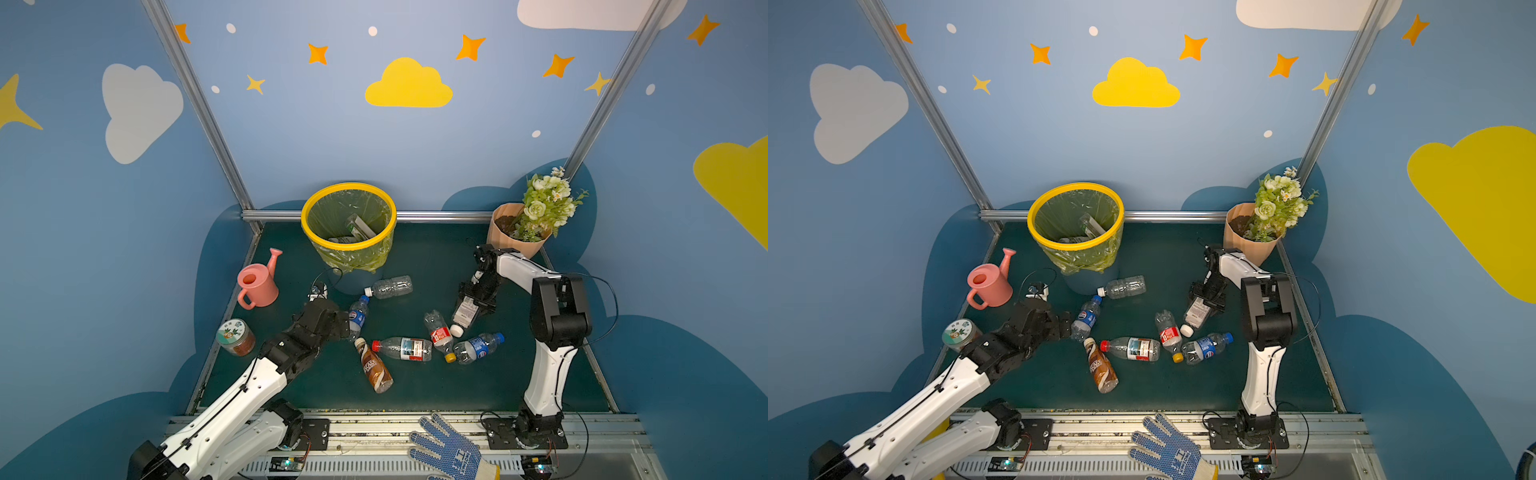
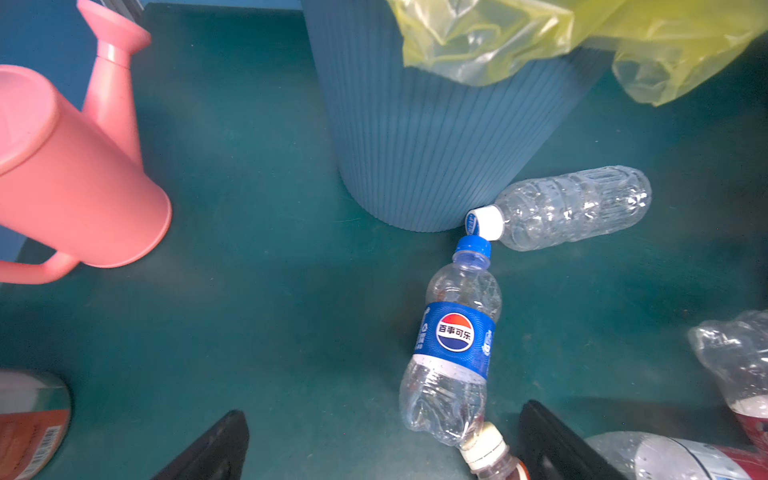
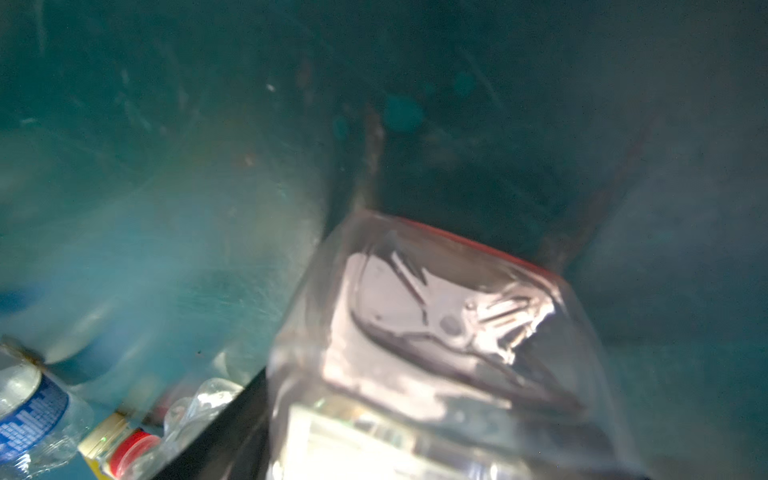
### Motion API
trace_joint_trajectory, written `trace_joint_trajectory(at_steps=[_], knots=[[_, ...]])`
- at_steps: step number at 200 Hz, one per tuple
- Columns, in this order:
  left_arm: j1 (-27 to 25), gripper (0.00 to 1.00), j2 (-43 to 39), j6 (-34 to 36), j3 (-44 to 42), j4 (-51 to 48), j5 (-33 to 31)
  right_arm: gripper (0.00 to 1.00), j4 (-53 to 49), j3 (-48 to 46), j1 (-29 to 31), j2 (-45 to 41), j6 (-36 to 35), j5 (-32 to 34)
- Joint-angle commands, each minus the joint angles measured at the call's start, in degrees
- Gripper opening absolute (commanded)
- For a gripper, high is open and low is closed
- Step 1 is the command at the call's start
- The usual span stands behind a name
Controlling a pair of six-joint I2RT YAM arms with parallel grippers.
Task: Throw the plastic bottles in the bin
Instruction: 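Lift the square bottle with the right gripper, carry over bin, release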
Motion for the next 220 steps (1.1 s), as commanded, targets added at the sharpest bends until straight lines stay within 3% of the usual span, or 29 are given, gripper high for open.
trace_joint_trajectory(at_steps=[1,49,88,129,166,187,220], knots=[[0.0,1.0,-0.5,0.0,0.4,-1.6,-2.6,0.74,-1.8,2.8,0.3,2.3,-0.9,-2.5],[0.3,1.0,0.1,-0.7,0.8,-2.3,-6.0,0.58,3.0,5.6,-1.8,2.3,0.9,-7.6],[0.8,1.0,0.0,-3.3,0.1,-1.5,-6.6,0.53,8.4,7.7,-3.3,-1.5,1.0,-10.1],[1.6,1.0,-2.8,-11.8,-3.7,1.0,-8.4,0.52,17.0,9.6,-5.6,-8.6,0.9,-15.3],[4.4,1.0,-6.3,-18.6,-7.7,0.4,-7.7,0.47,33.2,8.8,-7.4,-19.9,3.5,-18.1],[6.8,1.0,-6.8,-21.0,-9.0,-0.3,-5.3,0.46,47.3,7.4,-7.2,-26.4,5.2,-17.8],[9.6,1.0,-5.7,-22.9,-8.9,-1.4,-2.7,0.48,63.4,8.6,-5.0,-30.9,8.1,-16.2]])
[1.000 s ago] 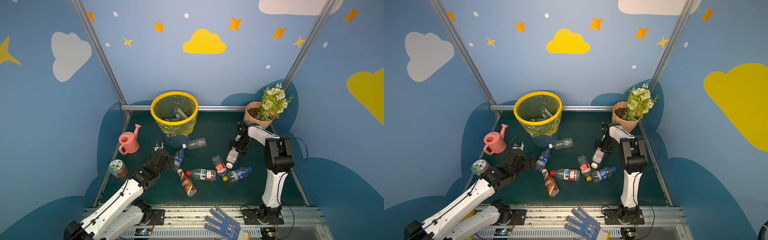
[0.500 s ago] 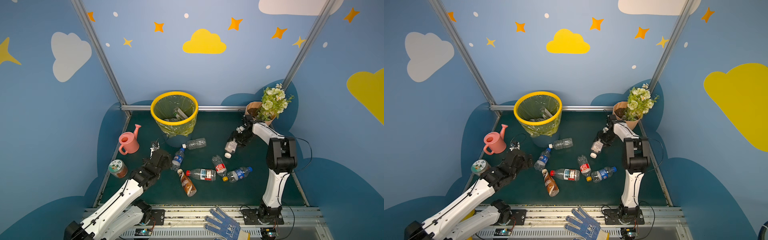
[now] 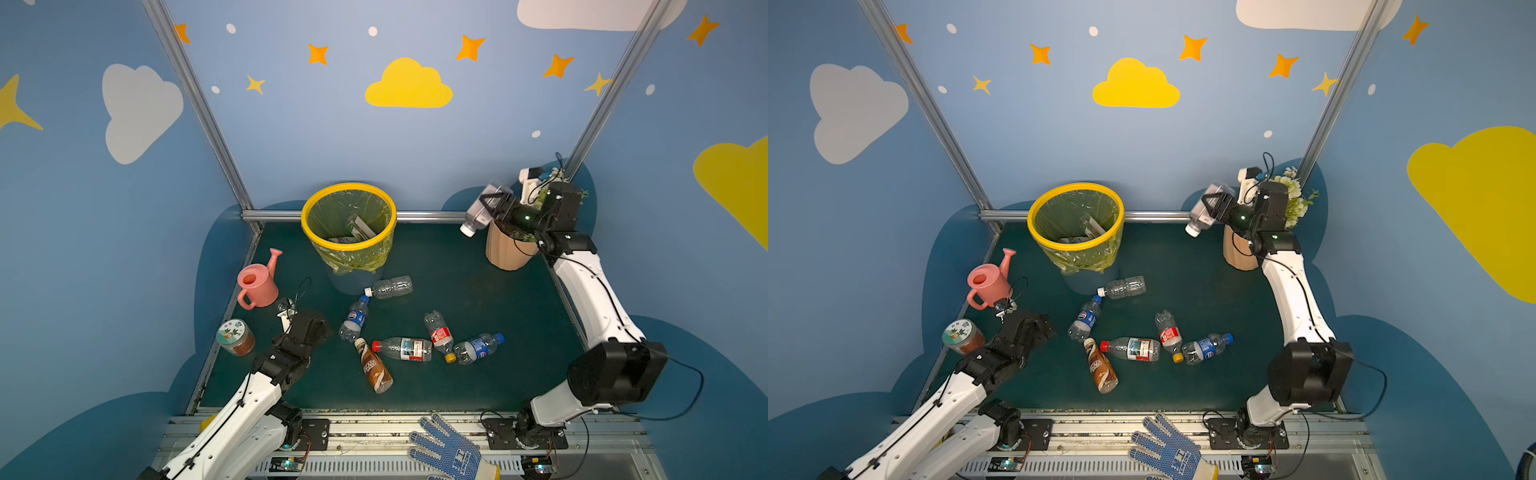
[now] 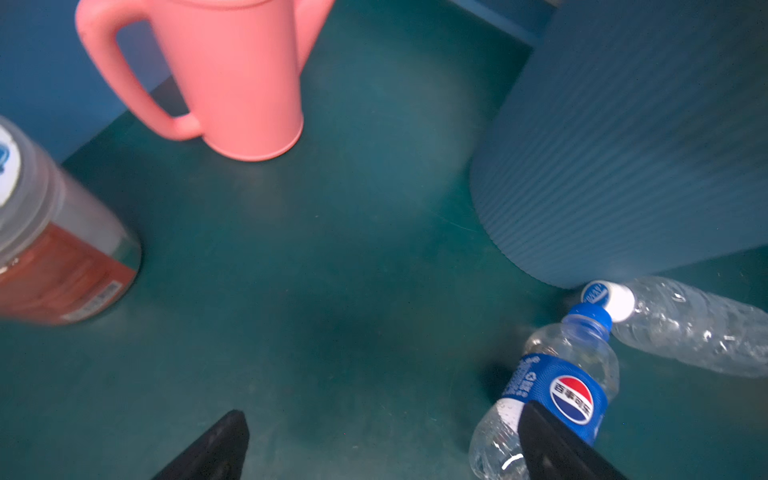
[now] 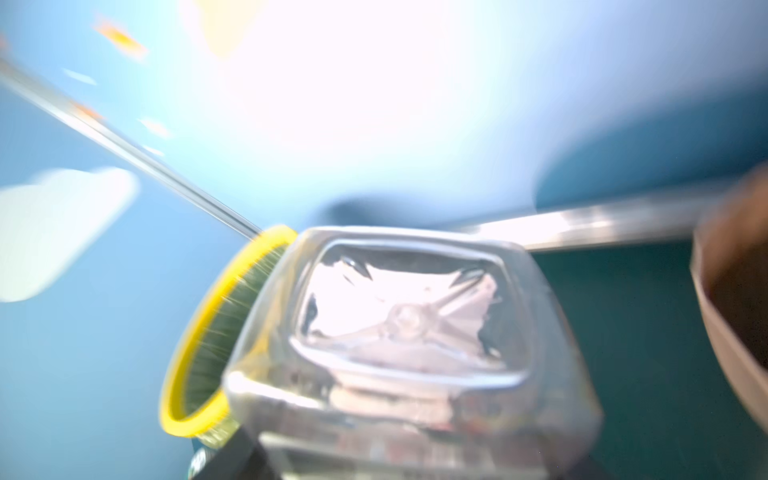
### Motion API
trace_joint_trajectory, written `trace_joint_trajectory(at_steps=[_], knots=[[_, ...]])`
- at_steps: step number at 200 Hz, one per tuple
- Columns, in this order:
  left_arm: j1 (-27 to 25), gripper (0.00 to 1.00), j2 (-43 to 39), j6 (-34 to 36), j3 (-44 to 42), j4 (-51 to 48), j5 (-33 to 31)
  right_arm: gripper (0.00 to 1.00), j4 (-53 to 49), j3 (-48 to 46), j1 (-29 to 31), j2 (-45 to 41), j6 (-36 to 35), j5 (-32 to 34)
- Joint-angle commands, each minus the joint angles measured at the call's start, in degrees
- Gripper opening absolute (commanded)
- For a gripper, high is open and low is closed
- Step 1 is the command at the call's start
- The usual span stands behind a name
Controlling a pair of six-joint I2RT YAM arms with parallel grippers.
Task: Throw the plastic bottles in the bin
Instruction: 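Lift the square bottle with the right gripper, carry over bin, release, then draw the right gripper back toward the flowerpot while left gripper lowers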
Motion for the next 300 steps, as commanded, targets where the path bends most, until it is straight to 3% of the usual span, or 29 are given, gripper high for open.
trace_joint_trajectory(at_steps=[1,33,55,74,102,122,153,212,264,300], knots=[[1.3,1.0,0.7,-3.2,0.2,-1.5,2.2,0.48,17.0,1.4,2.1,-2.0,2.9,0.0],[1.8,1.0,2.2,-3.8,1.4,-1.8,4.0,0.49,28.5,6.7,8.6,1.6,5.8,1.7],[1.8,1.0,2.8,-3.9,2.2,-2.0,5.1,0.5,28.3,17.1,15.3,10.6,6.4,-1.0],[1.8,1.0,2.9,-4.0,2.3,-2.0,5.8,0.53,17.9,30.6,21.0,22.6,3.9,-5.5],[1.8,1.0,2.3,-3.1,2.8,-2.2,7.1,0.7,-12.8,63.9,25.0,44.9,-5.5,-10.0],[1.7,1.0,1.5,-1.4,3.9,-3.1,7.5,0.83,-18.4,74.3,24.2,51.3,-4.9,-11.1],[1.8,1.0,0.6,0.6,4.7,-3.6,7.1,0.93,-12.4,61.1,23.1,38.7,-9.8,-5.6],[-0.3,1.0,1.4,3.9,7.2,-0.4,7.7,0.97,-10.5,36.8,20.6,15.9,-18.2,0.5],[-8.2,1.0,3.1,2.6,10.4,-2.6,0.8,0.97,-1.9,5.5,13.0,1.7,-13.4,2.1],[-11.1,1.0,4.4,1.1,9.7,-1.6,-0.5,0.97,-0.9,-9.3,8.9,-3.9,-11.8,2.1]])
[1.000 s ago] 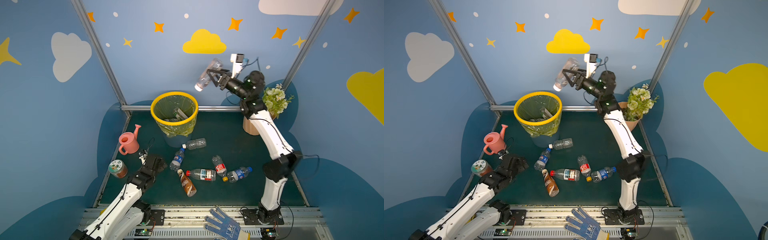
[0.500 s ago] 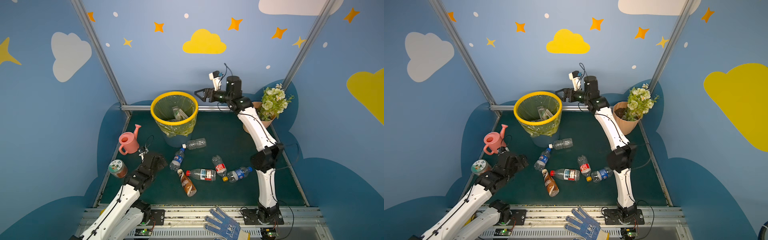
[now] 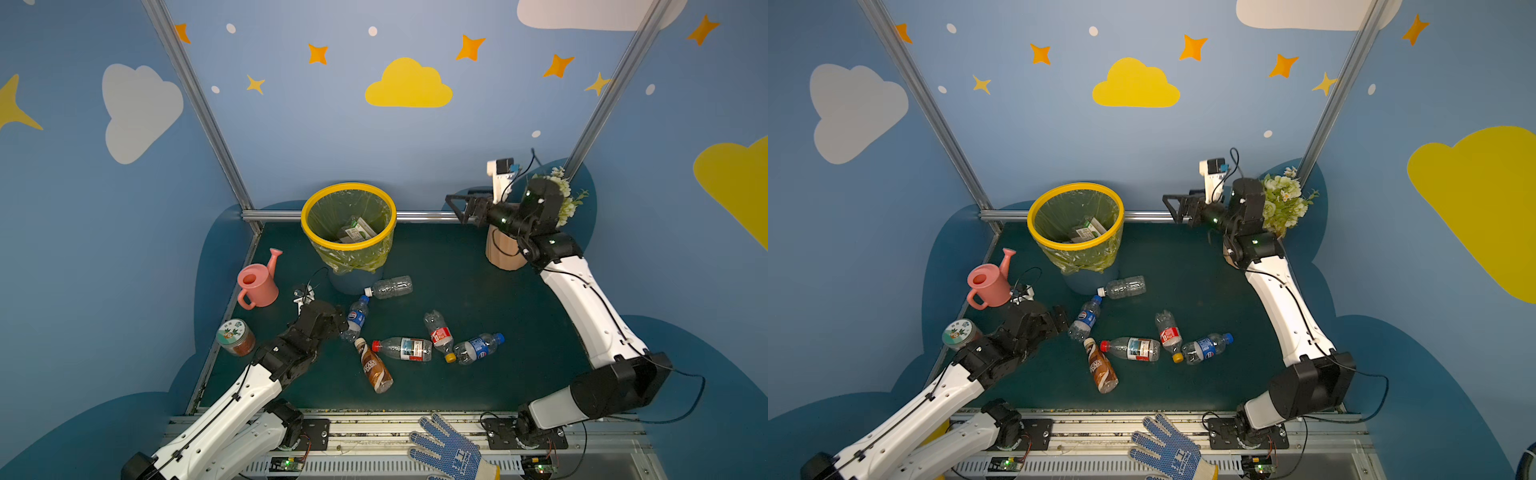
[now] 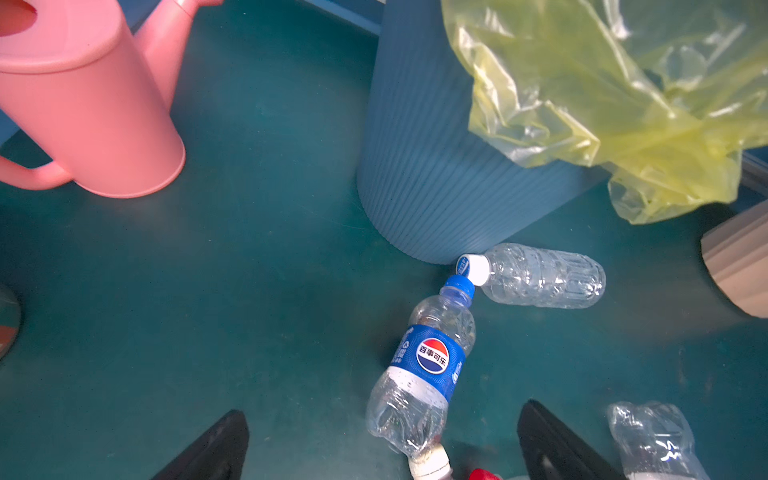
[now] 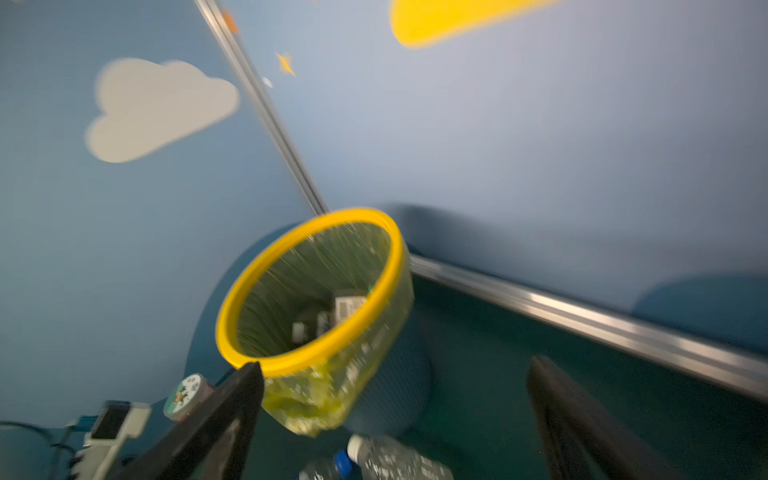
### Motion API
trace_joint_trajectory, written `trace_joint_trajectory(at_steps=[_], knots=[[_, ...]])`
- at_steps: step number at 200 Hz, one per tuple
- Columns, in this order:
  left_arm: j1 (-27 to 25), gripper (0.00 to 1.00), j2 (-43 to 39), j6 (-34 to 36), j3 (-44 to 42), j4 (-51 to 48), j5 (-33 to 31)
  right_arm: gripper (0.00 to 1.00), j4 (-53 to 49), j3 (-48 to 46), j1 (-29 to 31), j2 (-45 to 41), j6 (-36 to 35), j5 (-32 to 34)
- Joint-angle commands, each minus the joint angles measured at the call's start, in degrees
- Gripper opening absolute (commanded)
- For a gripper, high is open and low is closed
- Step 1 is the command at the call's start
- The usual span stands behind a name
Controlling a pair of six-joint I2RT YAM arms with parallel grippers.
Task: Throw the plastic bottles in the bin
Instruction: 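Draw the right gripper back toward the flowerpot while left gripper lowers, then lower the left gripper onto the brown coffee bottle and close it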
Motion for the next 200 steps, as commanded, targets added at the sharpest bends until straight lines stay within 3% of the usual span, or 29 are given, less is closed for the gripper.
trace_joint_trajectory(at_steps=[1,55,93,123,152,200], knots=[[-1.3,1.0,1.4,-1.0,0.3,-0.1,-2.8,0.97,-0.1,-7.0,-1.9,-2.4,1.8,0.6],[-3.5,1.0,8.8,1.4,3.1,0.1,-1.7,0.96,-6.9,-20.3,-3.5,-4.5,3.8,3.4],[-3.6,1.0,10.9,0.9,3.1,1.6,-1.2,0.95,-17.4,-21.3,-4.8,-3.9,5.0,7.2],[-3.8,1.0,10.6,-0.1,2.3,2.5,-0.5,0.95,-18.7,-22.9,-5.2,-3.5,7.1,8.1],[-4.2,1.0,10.0,-7.3,2.6,-2.1,5.6,0.95,-18.3,-23.0,-5.9,-2.0,8.4,8.1],[-9.9,0.99,11.1,-21.0,1.5,-5.8,15.9,0.95,-17.3,-23.4,-6.9,-0.1,7.6,7.2]])
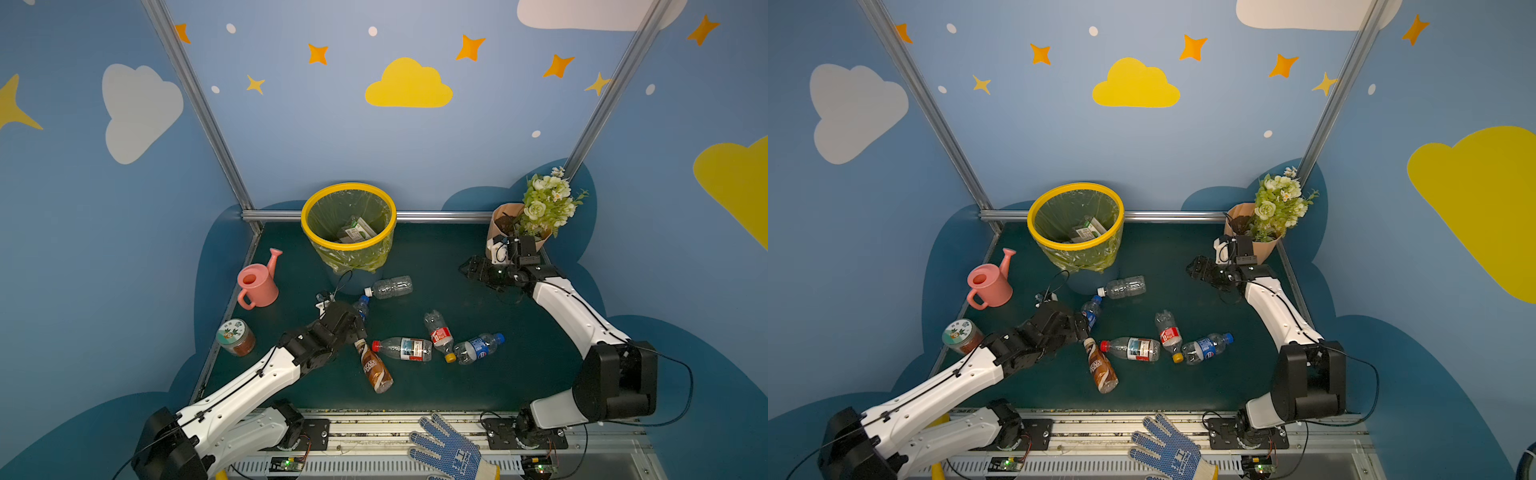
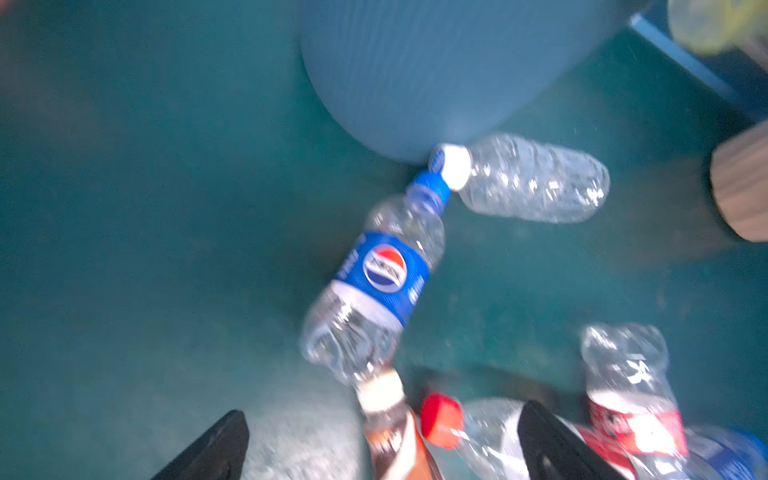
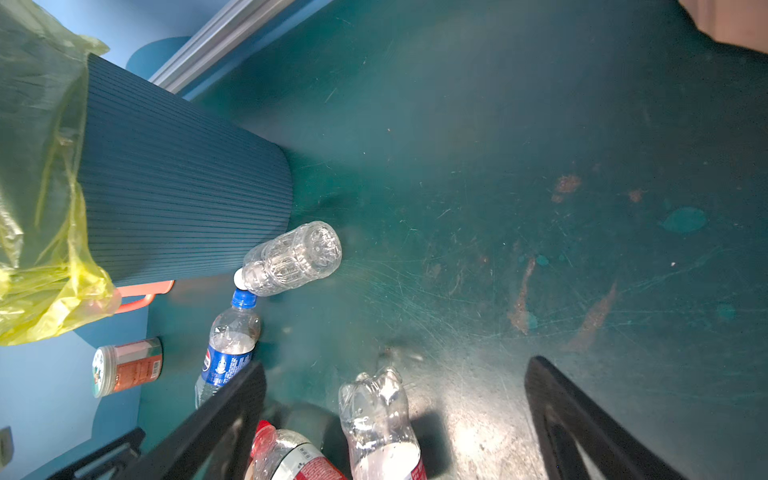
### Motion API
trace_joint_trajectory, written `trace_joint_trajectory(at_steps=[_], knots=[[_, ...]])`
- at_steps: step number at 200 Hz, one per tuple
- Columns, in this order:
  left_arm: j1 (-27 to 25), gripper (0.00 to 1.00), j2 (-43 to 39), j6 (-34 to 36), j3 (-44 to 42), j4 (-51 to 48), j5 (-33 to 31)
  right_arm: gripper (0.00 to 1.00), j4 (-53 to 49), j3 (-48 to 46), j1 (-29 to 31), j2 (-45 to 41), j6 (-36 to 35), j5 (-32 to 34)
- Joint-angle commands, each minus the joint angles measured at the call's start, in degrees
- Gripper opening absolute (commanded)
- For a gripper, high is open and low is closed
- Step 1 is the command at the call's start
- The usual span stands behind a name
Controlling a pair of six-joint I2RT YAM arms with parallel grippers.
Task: Throw the plastic bottles in the bin
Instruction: 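Lower the left gripper onto the brown coffee bottle and close it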
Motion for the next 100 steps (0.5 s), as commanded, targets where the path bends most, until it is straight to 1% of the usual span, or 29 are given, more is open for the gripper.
trace_joint_trajectory(at_steps=[1,30,53,61,82,100], knots=[[-2.2,0.99,0.6,-8.7,-0.6,-3.3,7.0,0.95,-0.2,-0.7,-0.8,1.3,-0.3,-0.3],[-4.9,0.96,2.6,-13.8,-1.1,-2.7,12.6,0.95,1.2,-1.3,-2.1,2.7,-0.7,-2.5],[-7.6,0.93,4.5,-16.8,-1.3,-2.0,14.7,0.95,2.6,-2.1,-3.0,4.0,-0.5,-4.8],[-8.0,0.93,5.4,-17.1,-1.3,-1.9,15.6,0.95,3.2,-2.2,-3.3,4.5,-0.3,-5.6],[-8.2,0.88,7.9,-17.2,-1.3,-1.5,19.0,0.95,4.2,-2.7,-3.9,5.7,0.0,-7.3],[-8.2,0.88,9.6,-16.5,-1.2,-2.0,20.8,0.95,4.8,-3.2,-4.3,6.1,0.1,-8.2]])
